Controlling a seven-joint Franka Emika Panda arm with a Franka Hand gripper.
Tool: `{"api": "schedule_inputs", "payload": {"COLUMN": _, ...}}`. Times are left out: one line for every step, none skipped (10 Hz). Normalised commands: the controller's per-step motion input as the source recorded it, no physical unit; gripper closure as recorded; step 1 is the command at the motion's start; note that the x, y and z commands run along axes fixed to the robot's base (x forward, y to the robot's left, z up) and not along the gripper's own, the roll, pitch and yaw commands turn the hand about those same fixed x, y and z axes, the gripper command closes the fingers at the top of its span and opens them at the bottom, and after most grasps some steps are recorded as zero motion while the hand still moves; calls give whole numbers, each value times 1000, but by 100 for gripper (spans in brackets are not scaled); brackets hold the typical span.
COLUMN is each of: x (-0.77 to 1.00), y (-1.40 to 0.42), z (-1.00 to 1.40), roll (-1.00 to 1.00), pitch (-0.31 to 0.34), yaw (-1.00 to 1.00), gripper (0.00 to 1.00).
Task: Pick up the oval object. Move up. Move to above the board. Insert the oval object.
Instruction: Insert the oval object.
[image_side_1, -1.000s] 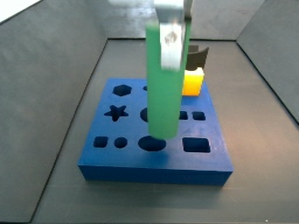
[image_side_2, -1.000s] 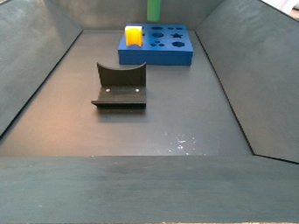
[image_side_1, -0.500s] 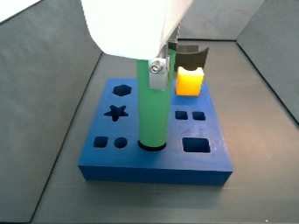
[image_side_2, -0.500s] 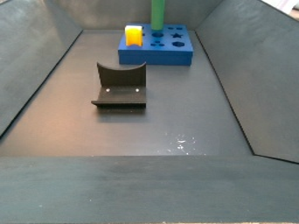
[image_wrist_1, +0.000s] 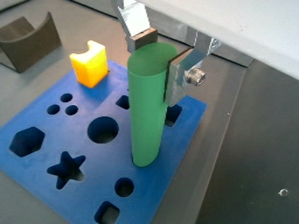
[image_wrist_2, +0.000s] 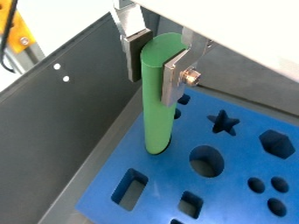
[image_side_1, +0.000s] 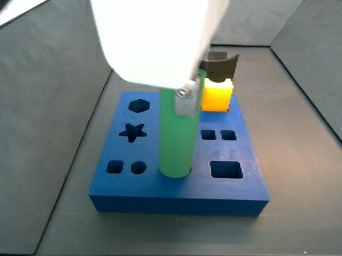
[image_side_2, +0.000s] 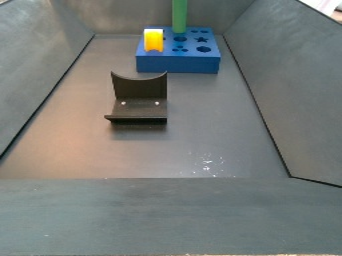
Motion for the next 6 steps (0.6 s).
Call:
{"api": "schedule_inputs", "payload": {"x": 0, "y": -143, "z": -720, "roll": 0, "pitch": 0, "yaw": 0, "gripper": 100}}
{"api": "schedule_inputs", "payload": {"x": 0, "y": -160, "z": -1000, "roll": 34, "pitch": 50, "yaw": 0, "gripper": 100}}
{"api": "schedule_inputs", "payload": {"x": 0, "y": -169, "z": -1000, "roll": 54, "pitch": 59, "yaw": 0, "gripper": 100}}
{"api": "schedule_inputs", "payload": {"x": -126, "y": 69, "z": -517, "roll": 20, "pitch": 96, "yaw": -163, "gripper": 100}}
{"api": "schedule_inputs", "payload": {"x": -43, "y": 0, "z": 0, "roll": 0, "pitch": 13, "yaw": 0, "gripper": 100}}
{"api": "schedule_inputs", "payload": {"x": -34, "y": 0, "z": 0, "roll": 16, "pitch": 0, "yaw": -34, "gripper": 100}}
